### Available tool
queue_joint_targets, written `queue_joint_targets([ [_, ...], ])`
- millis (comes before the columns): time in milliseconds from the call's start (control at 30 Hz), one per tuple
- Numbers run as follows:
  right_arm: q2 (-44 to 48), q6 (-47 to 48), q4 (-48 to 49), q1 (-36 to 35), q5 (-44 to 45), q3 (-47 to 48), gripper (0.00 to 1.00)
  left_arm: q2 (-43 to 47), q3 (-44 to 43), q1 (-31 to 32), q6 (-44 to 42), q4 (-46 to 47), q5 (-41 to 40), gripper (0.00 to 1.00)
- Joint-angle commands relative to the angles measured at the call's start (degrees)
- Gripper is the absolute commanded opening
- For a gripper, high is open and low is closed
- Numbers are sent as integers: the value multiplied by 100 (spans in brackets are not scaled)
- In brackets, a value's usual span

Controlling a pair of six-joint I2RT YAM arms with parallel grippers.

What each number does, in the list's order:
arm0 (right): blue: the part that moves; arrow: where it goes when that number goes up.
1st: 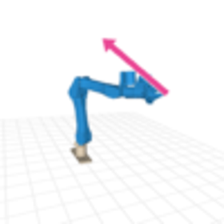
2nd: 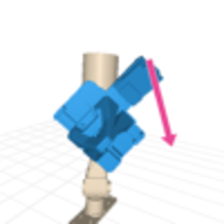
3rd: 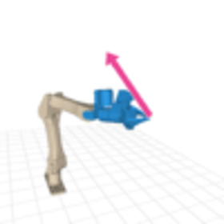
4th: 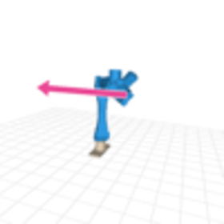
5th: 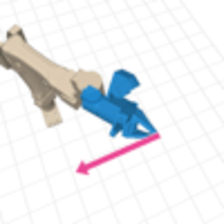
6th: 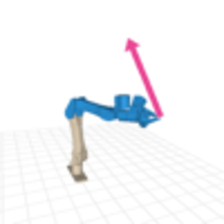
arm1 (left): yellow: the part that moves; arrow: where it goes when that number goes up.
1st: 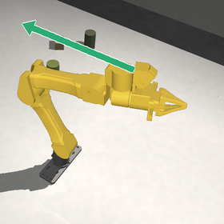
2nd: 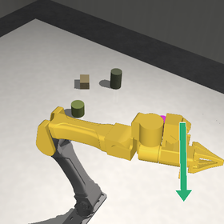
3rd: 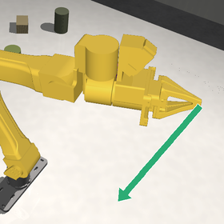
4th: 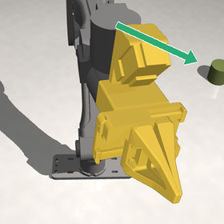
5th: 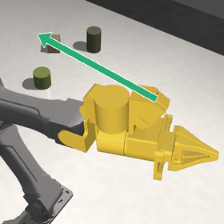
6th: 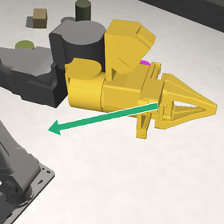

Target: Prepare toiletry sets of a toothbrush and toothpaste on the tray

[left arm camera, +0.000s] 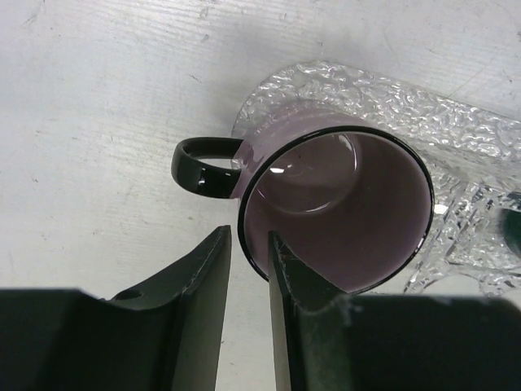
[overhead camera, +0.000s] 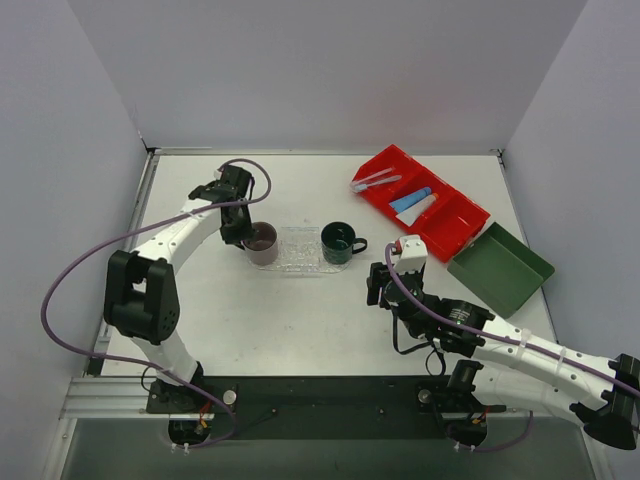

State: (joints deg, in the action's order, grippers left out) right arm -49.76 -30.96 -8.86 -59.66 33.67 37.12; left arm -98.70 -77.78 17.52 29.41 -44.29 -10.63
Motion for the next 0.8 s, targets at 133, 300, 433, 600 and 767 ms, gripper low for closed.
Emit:
queue_joint_targets([
  [133,159,-33,-195,24,280,155,59,799,-53,-12,-321,-149,62,35],
  [300,352,20,-335,77,359,181,59,1185,-228,-3,-550,-352,-114,35],
  [433,511,204,-581,174,438,321,59,1493,-352,23,-901,-379,-220,35],
  [600,652,748,-968,340,571,742,61,1713,-405,41,-1437,-194,121,35],
  [767,380,1434,-1617,648,238,1410,63,1950,-151,32,-1561,517,843,35],
])
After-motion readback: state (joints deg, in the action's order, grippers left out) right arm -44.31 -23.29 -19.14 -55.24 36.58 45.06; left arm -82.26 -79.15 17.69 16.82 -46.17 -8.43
